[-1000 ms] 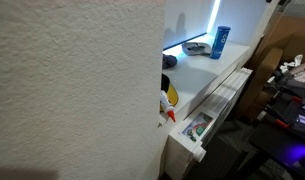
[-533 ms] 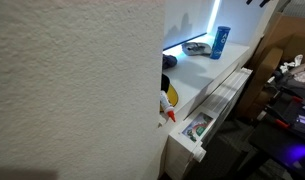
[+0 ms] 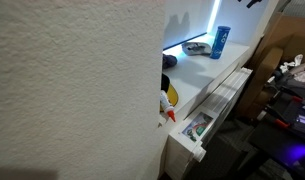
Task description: Move the blue cup to the left
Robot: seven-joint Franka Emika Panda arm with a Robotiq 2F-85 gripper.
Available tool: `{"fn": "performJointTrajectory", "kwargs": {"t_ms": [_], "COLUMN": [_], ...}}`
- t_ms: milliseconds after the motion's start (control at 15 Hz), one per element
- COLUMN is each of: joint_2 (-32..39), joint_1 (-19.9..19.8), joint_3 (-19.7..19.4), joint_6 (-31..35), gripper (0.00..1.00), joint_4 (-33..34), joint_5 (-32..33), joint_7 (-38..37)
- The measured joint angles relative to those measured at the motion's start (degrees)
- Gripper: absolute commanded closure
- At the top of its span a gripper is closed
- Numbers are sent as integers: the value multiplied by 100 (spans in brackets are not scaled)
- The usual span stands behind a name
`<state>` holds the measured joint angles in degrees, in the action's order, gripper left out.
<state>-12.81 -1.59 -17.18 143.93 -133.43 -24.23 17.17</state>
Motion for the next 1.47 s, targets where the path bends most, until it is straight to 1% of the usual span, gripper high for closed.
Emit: {"fn": "performJointTrajectory", "kwargs": {"t_ms": [133,267,400,533,667,800,867,933,1200,1267,1467], "joint_2": [3,163,650,1324,1852,2037,2043,2043,2089,2101,2110], "joint_1": [-20,-46,-85,-198,-275,-288,-329,-393,-525,-538,-551], "joint_3": [12,-21,-89,-86,-65,-54,0,86,348,388,419], "joint_6": [-56,-637,-1248,-1697,-1834,-1857,-1851,-1711,-484,-312,-208], "gripper": [0,0,0,0,0,0,0,0,0,0,0], "joint_4": [8,190,543,906,1174,1303,1315,1307,1183,1144,1114], "joint_5": [9,3,-76,-95,-95,-95,-82,-81,-83,-83,-83], "joint_7": [-43,-105,-63,-50,-50,-50,-60,-88,-233,-264,-278]}}
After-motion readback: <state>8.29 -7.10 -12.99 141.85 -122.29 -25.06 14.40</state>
